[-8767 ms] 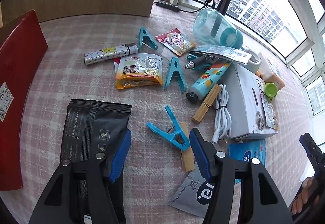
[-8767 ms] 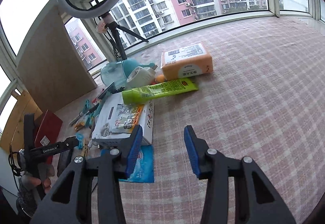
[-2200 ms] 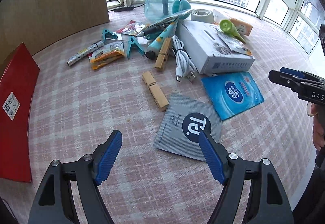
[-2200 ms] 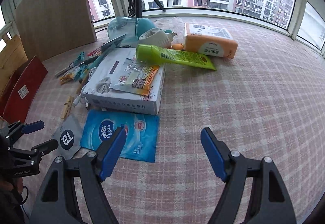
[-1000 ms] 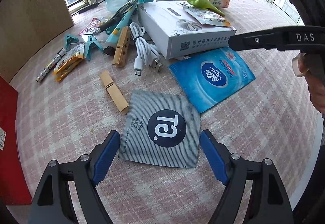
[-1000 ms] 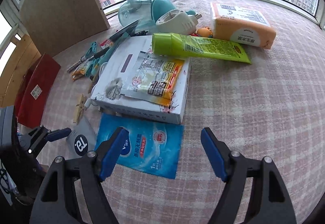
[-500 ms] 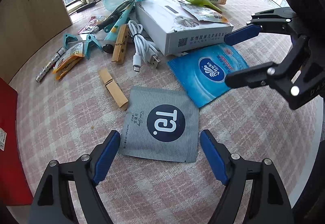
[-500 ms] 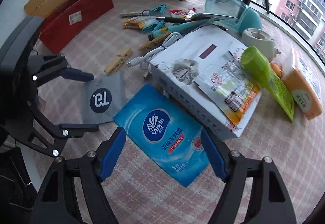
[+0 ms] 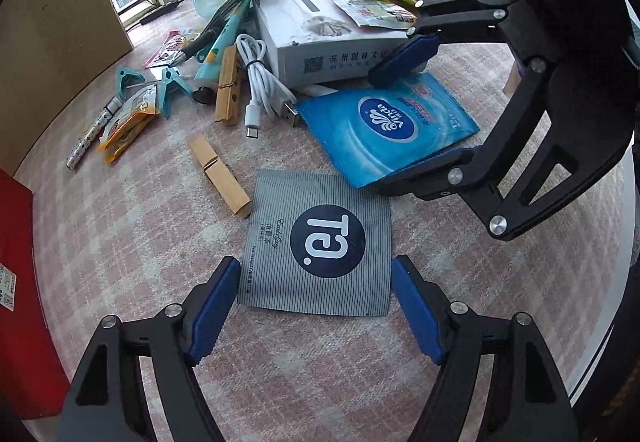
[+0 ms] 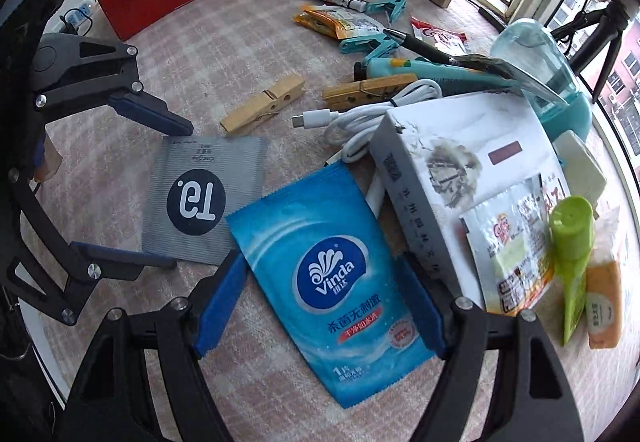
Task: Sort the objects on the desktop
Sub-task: 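Grasp the grey logo pouch with the left tool while the right tool grasps the blue Vinda tissue pack, then carry the grey pouch with the left tool while the right tool carries the Vinda pack to the box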
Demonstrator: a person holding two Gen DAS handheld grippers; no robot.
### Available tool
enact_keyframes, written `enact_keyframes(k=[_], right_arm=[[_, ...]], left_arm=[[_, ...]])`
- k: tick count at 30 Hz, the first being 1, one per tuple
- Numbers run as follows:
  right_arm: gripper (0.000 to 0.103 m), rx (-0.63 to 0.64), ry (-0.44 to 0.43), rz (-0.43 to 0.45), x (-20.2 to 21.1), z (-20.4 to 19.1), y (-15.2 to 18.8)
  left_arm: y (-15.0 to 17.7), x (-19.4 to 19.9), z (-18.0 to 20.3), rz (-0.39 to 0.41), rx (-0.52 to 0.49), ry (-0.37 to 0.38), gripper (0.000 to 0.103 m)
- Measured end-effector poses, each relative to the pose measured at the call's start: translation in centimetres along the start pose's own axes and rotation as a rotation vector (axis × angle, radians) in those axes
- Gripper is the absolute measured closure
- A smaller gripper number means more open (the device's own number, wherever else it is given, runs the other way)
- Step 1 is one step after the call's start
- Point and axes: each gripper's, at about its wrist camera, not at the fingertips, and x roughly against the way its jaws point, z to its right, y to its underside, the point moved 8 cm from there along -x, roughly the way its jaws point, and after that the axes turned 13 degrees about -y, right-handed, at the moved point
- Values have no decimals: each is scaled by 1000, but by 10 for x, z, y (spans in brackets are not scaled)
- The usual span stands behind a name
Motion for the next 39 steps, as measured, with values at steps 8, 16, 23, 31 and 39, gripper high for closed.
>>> enact_keyframes(k=[8,16,23,31,39], right_arm=[[25,3,-38,-76,-4,10,-4],[25,-39,-33,-99,1,20,6],[49,-79,-22,-73,12,25,13],[70,-169,-11,1,29,37,25],[75,-276,-2,166,62,45,33]], left_arm=[[4,1,4,-2,-46,41,29],[-3,-5,1,-1,-55,45,28],[-7,-6,-8,38,-38,37,52],[-9,-4,-24,54,3,45,56],[10,25,-43,117,49,19,57]])
